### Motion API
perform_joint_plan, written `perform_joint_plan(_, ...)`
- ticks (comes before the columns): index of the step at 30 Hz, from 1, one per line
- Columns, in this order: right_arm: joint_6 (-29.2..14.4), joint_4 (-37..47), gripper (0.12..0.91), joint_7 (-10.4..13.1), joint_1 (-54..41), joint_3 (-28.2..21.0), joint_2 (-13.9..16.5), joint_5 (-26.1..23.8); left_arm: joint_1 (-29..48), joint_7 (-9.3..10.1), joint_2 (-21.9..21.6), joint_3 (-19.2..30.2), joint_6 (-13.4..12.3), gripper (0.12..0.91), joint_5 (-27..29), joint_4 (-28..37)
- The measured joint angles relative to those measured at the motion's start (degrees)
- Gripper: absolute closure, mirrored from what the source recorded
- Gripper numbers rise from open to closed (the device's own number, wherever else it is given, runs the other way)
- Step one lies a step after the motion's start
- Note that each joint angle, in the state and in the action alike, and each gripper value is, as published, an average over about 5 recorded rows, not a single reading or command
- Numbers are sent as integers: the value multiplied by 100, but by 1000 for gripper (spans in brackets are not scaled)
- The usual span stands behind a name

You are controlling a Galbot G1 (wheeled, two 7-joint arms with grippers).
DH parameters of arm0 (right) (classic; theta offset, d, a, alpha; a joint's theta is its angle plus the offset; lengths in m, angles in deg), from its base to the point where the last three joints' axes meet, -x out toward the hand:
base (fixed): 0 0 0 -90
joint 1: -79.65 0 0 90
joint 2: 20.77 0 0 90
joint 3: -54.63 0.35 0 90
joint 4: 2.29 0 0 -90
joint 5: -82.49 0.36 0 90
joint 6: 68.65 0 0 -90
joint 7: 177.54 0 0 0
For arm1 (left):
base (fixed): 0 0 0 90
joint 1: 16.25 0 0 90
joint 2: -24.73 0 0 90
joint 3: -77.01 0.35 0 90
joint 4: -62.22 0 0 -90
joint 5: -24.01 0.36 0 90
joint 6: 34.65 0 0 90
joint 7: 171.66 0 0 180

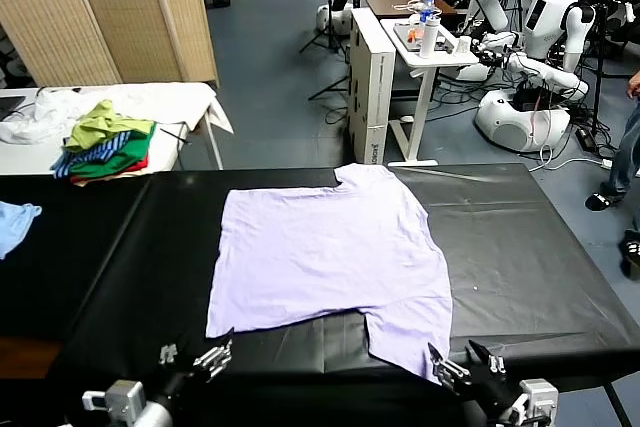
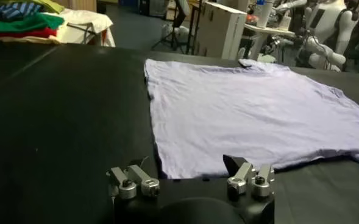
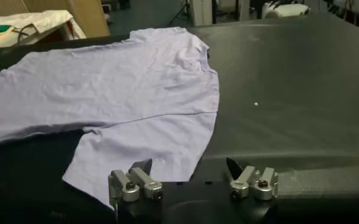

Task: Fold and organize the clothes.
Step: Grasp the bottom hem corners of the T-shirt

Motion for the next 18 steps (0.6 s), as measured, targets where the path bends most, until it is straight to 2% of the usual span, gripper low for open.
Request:
perform_joint_plan(8,1,88,134,7,-41,-138,-4,-127,78,56,77,10,-47,123,32,172)
perform_joint_plan(11,2,130,226,19,-52,-192,-11,-147,85,65,96,23,-63,125,24,215)
perform_joint_plan(13,-1,161,317,23,-60,-228,-15,-161,77,73,99,41,-81,148,20,239)
perform_joint_plan(16,-8,206,448,27,-76,-284,-23,-188,56,75,110,60,-104,274,23,255)
perform_joint_plan(18,-11,225,546,31,-82,-320,-29,-201,47,75,118,64,-113,403,30,257)
